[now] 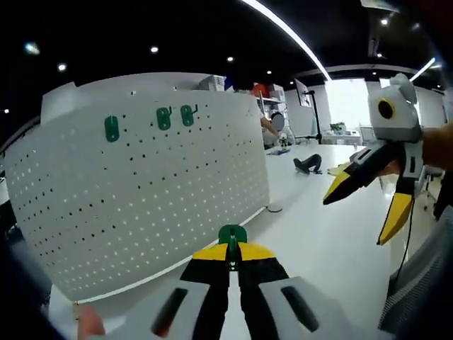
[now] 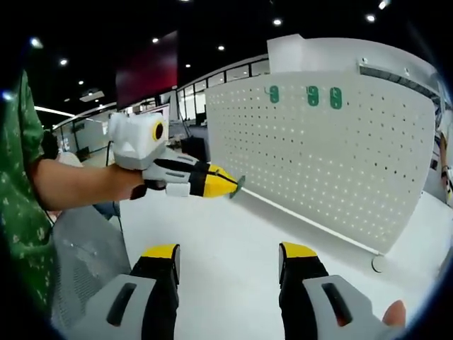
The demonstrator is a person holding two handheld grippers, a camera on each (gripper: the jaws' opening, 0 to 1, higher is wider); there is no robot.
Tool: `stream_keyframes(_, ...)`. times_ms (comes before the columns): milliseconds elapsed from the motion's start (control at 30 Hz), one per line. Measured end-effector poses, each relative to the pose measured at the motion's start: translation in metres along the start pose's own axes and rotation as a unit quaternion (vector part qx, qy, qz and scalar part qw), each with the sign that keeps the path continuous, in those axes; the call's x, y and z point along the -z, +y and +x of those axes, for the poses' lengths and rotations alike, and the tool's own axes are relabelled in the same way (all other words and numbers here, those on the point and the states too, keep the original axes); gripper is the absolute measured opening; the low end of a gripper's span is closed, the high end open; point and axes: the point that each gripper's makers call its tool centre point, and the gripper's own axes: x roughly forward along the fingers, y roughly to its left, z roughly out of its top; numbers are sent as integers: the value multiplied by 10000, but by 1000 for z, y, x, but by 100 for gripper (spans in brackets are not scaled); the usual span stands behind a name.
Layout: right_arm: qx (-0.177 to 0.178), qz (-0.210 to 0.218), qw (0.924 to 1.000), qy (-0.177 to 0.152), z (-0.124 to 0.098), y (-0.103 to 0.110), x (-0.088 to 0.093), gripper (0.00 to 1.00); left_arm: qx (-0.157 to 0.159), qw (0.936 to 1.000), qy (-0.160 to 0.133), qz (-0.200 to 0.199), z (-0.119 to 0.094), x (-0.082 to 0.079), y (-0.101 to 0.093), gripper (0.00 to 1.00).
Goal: Insert the hook assembly into the mounting plate slot until the hook locks in place.
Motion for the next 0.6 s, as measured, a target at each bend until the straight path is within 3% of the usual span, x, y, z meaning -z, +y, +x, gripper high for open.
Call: stream_keyframes(600,-49,-63,10000,51,-6,-2,2,58,-567,9927,-928,-521,9,-59,12,3)
